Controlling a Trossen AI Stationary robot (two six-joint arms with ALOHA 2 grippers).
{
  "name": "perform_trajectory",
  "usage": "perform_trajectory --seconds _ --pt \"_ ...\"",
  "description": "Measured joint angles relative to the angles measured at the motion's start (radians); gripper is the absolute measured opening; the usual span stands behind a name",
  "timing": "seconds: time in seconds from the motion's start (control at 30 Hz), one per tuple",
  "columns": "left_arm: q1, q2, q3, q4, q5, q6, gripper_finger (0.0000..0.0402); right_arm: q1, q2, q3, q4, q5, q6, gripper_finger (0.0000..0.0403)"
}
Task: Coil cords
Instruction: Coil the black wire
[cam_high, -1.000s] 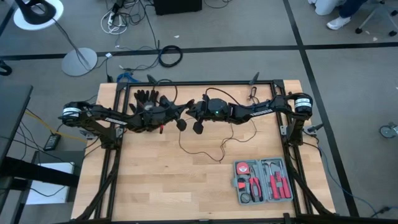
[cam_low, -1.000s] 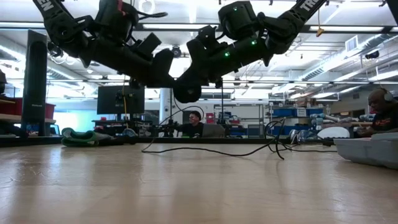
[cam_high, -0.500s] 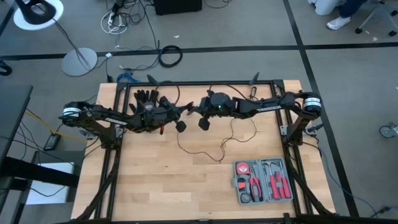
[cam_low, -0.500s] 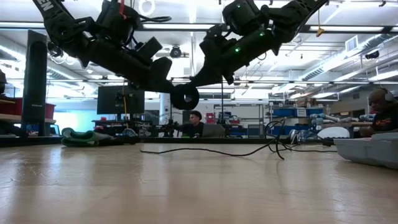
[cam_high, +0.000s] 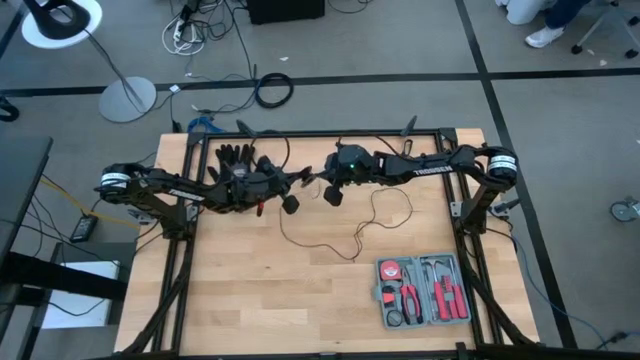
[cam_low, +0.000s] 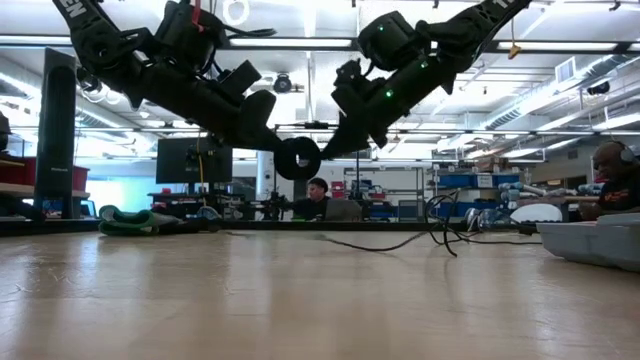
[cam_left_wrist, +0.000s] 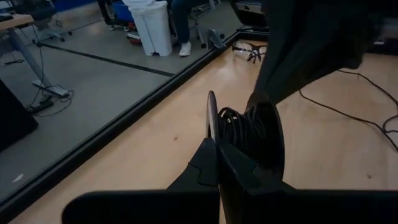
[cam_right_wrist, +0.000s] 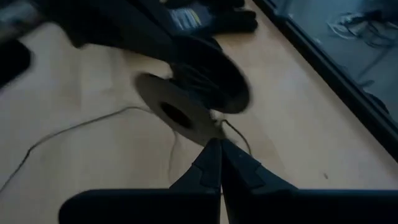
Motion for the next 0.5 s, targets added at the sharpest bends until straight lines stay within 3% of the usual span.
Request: perform_trajectory --seconds 0.23,0.5 --pt "0.000 0.000 0.000 -0.006 0.043 -0.008 0.0000 -0.013 0.000 0.000 -0.055 0.012 -0.007 0.0004" --pt "0.000 -0.002 0.000 -0.007 -0.005 -0.010 0.0000 -0.013 -0.005 -0.008 -0.186 0.009 -0.008 0.0002"
